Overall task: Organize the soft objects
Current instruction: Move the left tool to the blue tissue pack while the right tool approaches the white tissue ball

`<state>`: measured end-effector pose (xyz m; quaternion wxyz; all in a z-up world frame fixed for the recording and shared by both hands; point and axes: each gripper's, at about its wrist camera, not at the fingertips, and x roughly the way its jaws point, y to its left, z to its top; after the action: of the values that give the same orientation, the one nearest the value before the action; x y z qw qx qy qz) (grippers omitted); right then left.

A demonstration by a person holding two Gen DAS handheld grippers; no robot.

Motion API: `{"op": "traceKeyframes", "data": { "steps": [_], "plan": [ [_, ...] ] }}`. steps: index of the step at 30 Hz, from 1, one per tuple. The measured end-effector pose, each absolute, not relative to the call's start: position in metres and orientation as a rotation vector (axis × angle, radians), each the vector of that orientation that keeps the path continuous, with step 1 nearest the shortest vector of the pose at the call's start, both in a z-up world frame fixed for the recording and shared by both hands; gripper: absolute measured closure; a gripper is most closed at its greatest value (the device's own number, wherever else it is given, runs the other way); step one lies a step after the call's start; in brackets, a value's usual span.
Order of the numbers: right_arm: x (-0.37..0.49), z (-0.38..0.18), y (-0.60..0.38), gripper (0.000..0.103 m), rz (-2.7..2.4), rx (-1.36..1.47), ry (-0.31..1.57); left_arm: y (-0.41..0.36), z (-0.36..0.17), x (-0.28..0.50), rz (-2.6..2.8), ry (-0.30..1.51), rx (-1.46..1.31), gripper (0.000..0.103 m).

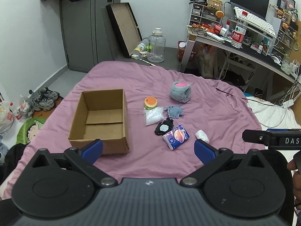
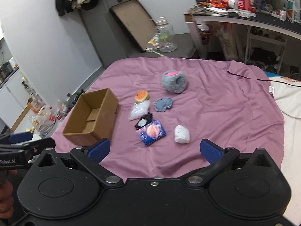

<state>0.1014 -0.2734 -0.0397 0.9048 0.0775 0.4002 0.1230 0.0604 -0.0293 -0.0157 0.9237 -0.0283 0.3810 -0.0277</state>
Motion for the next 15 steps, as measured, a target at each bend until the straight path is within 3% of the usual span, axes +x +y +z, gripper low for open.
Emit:
{"op": "traceKeyframes", "data": {
  "steps": [15],
  "plan": [
    [0.139, -0.068, -0.308, 0.000, 0.186, 0.274, 0.844, -0.037, -0.043, 0.111, -0.046, 0.854, -0.085, 0.001]
  ]
}}
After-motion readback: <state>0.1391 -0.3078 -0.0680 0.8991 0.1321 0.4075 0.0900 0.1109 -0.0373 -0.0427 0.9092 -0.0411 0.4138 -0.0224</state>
